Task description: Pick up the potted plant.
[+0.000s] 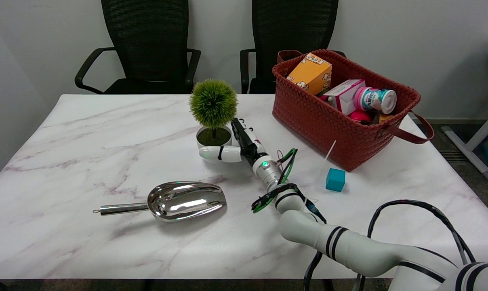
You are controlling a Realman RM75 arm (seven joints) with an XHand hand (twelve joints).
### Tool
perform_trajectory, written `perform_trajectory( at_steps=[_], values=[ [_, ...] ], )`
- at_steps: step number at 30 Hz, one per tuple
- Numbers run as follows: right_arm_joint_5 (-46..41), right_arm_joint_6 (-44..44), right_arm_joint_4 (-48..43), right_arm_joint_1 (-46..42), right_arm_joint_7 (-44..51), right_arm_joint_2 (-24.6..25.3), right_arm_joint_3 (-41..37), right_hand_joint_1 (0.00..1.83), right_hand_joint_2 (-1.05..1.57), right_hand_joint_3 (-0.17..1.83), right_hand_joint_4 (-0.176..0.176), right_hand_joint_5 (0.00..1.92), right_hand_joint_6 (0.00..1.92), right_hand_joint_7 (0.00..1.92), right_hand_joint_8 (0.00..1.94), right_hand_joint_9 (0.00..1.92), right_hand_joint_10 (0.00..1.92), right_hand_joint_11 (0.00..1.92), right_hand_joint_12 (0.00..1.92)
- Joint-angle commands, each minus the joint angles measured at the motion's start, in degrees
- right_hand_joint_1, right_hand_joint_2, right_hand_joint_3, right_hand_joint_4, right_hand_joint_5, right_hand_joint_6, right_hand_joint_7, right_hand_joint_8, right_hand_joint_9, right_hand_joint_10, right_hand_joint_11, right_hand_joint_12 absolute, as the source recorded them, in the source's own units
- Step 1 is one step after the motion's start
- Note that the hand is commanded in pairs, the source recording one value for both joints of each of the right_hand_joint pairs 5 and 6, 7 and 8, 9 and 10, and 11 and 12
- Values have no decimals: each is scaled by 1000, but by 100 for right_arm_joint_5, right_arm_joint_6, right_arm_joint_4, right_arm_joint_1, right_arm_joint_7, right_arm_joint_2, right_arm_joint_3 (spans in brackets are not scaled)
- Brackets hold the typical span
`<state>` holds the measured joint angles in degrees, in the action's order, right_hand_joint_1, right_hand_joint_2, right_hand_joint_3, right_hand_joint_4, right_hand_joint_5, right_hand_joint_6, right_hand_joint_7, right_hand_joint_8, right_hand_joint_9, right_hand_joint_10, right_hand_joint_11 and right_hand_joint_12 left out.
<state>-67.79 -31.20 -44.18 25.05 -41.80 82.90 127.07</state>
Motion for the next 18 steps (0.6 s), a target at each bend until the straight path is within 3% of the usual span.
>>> perform_trajectory(
  at_steps=[1, 12, 18],
  values=[
    [5, -1, 217, 69, -11, 168, 45, 1082, 415, -175, 0, 0, 0, 0, 0, 0, 0, 60, 60],
    [5, -16, 253, 62, -231, 168, 71, 1143, 482, -175, 0, 0, 0, 22, 22, 172, 172, 133, 133],
    [114, -41, 264, 54, -472, 168, 109, 1158, 554, -175, 0, 55, 55, 254, 254, 302, 302, 143, 143]
  ],
)
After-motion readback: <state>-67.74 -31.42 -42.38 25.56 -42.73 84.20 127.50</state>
